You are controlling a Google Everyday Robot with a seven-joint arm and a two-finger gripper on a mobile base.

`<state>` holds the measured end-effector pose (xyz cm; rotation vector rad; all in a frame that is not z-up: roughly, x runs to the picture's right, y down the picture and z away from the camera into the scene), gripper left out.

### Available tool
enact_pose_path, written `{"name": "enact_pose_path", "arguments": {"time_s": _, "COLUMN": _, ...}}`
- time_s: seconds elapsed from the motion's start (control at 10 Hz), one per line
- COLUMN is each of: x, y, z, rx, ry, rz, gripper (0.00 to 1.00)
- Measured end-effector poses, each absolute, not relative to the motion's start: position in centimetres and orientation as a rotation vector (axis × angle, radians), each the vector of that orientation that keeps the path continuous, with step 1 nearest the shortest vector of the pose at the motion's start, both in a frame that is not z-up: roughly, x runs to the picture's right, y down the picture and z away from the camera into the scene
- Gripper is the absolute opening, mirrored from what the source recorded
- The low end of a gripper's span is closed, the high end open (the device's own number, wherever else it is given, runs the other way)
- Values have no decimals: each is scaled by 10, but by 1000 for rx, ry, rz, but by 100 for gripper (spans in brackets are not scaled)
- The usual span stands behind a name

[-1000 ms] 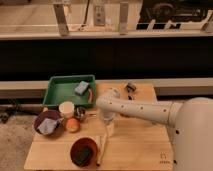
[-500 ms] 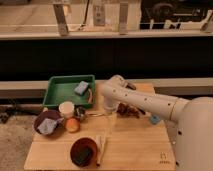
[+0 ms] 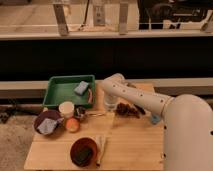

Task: Place fork in purple bowl

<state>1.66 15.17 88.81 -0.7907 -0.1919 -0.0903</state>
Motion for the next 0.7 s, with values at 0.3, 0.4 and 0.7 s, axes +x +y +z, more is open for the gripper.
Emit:
{"name": "enact_pose_path", "arguments": {"time_s": 0.3, "x": 13, "y": 158, "z": 896, "rx": -794, "ry": -271, "rz": -13, "gripper": 49}}
{"name": "enact_pose_path", "arguments": {"time_s": 0.4, "x": 14, "y": 160, "z": 897, "rx": -781, "ry": -297, "rz": 3, "gripper": 39}}
{"name": "enact_pose_path", "arguments": {"time_s": 0.7, "x": 11, "y": 161, "z": 897, "rx": -779, "ry": -306, "rz": 2, "gripper": 8}}
